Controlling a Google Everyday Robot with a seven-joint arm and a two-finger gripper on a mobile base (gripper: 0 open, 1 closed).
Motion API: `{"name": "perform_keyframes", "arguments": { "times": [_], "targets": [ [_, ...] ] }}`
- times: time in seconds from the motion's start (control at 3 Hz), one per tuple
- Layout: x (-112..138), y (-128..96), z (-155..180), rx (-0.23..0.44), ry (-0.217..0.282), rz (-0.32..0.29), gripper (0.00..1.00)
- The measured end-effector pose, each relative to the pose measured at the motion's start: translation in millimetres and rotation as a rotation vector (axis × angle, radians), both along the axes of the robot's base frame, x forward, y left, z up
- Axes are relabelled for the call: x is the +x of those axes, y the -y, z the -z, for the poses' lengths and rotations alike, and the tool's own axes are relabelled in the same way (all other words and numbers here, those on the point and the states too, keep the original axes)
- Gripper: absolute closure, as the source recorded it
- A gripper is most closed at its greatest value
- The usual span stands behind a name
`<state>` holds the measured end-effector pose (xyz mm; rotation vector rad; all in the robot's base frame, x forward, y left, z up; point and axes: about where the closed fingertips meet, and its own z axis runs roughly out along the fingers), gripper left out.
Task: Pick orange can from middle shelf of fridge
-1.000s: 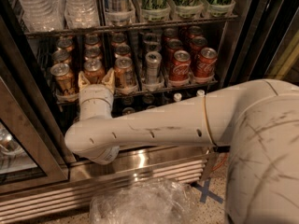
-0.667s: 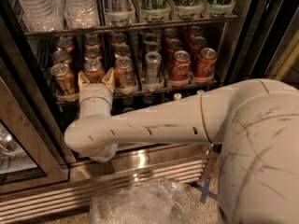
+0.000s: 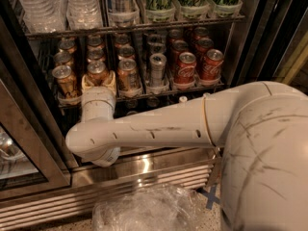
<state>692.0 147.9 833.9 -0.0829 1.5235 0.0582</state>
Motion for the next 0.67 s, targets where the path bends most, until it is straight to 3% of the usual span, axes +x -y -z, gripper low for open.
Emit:
{"name": "perform_keyframes", "arguments": {
  "times": [0.33, 0.67],
  "targets": [
    [0.0, 0.1, -0.1, 0.000, 0.000, 0.000, 0.96],
    [-1.8, 8.5, -19.0, 0.007, 0.024, 0.011, 1.00]
  ]
}}
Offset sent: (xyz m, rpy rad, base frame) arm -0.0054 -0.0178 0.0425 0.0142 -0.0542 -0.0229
